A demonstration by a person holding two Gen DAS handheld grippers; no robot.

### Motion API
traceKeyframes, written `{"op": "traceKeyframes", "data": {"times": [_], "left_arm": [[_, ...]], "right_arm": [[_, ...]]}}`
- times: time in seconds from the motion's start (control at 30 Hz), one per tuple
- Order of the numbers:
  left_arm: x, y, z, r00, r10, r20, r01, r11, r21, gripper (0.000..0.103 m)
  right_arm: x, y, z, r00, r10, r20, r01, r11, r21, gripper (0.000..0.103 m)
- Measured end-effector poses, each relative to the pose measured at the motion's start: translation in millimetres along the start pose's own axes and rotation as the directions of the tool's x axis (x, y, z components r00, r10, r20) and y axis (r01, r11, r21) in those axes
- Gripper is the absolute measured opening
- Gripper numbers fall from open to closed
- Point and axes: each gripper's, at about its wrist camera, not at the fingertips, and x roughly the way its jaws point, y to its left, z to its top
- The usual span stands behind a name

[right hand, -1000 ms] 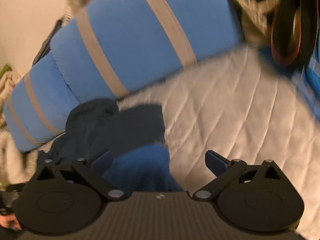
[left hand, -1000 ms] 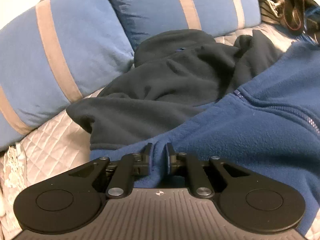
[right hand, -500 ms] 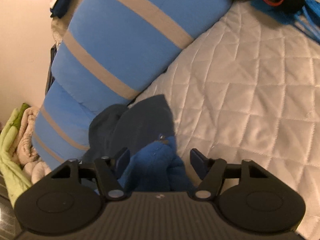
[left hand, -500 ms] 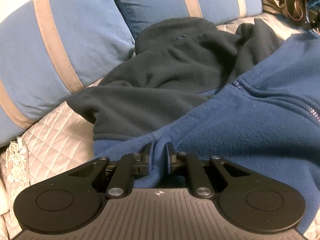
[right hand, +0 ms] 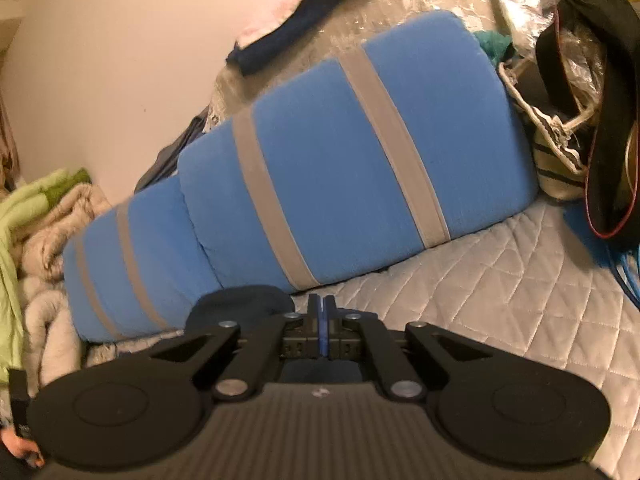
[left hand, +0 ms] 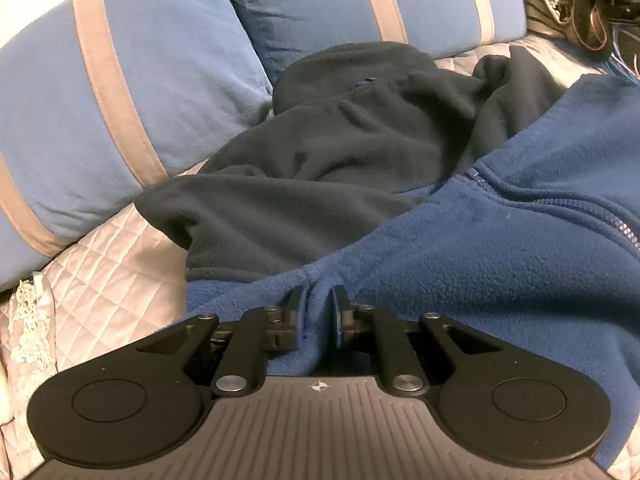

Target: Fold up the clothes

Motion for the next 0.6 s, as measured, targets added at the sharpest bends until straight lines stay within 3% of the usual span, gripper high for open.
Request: {"op": "traceKeyframes", "data": {"times": [0.03, 0.07, 0.1, 0.13, 0.17, 0.2, 0.33, 0.4, 0.43, 0.47, 0.53, 0.6], "left_arm": [[0.3, -0.2, 0.1, 1.000, 0.001, 0.000, -0.001, 1.000, 0.002, 0.015], [0.4, -0.6, 0.2, 1.000, 0.002, -0.001, -0.002, 1.000, 0.002, 0.015], [0.4, -0.7, 0.2, 1.000, 0.002, -0.001, -0.002, 1.000, 0.003, 0.015], [0.5, -0.8, 0.2, 1.000, 0.003, -0.002, -0.003, 1.000, 0.004, 0.015], [0.5, -1.0, 0.2, 1.000, 0.004, -0.002, -0.004, 1.000, 0.005, 0.015], [0.6, -1.1, 0.1, 1.000, 0.005, -0.002, -0.005, 1.000, 0.007, 0.015], [0.8, -1.7, -0.7, 1.000, 0.008, -0.002, -0.008, 1.000, 0.009, 0.015], [0.4, -1.5, -1.8, 1.000, 0.008, -0.001, -0.008, 1.000, 0.009, 0.016], [0.2, -1.5, -2.1, 1.000, 0.007, 0.000, -0.007, 1.000, 0.008, 0.016], [0.0, -1.2, -2.3, 1.000, 0.006, 0.001, -0.006, 1.000, 0.007, 0.016], [0.0, -1.1, -2.4, 1.000, 0.005, 0.001, -0.005, 1.000, 0.008, 0.016], [0.1, -1.5, -2.4, 1.000, 0.006, 0.001, -0.006, 1.000, 0.010, 0.016]], "right_arm": [[4.7, -6.3, 0.9, 0.999, -0.012, -0.032, 0.013, 1.000, 0.028, 0.008], [10.8, -14.0, -1.3, 0.997, -0.030, -0.078, 0.035, 0.997, 0.065, 0.027], [17.1, -22.0, -4.0, 0.991, -0.048, -0.126, 0.061, 0.993, 0.103, 0.037], [23.3, -30.0, -6.8, 0.983, -0.063, -0.175, 0.088, 0.986, 0.139, 0.058], [29.8, -37.5, -9.8, 0.974, -0.060, -0.220, 0.100, 0.980, 0.175, 0.068], [34.6, -43.9, -13.1, 0.967, -0.045, -0.251, 0.100, 0.973, 0.210, 0.069], [48.7, -61.0, -26.0, 0.946, 0.043, -0.320, 0.074, 0.936, 0.344, 0.065], [53.5, -63.7, -33.2, 0.938, 0.102, -0.332, 0.045, 0.912, 0.407, 0.030], [51.9, -57.5, -32.5, 0.942, 0.094, -0.321, 0.037, 0.925, 0.379, 0.020], [49.6, -49.9, -31.0, 0.949, 0.080, -0.306, 0.030, 0.940, 0.339, 0.018], [38.3, -23.4, -20.4, 0.970, 0.067, -0.232, -0.025, 0.984, 0.178, 0.016], [22.5, 6.3, -12.3, 0.987, 0.070, -0.144, -0.072, 0.997, -0.011, 0.015]]}}
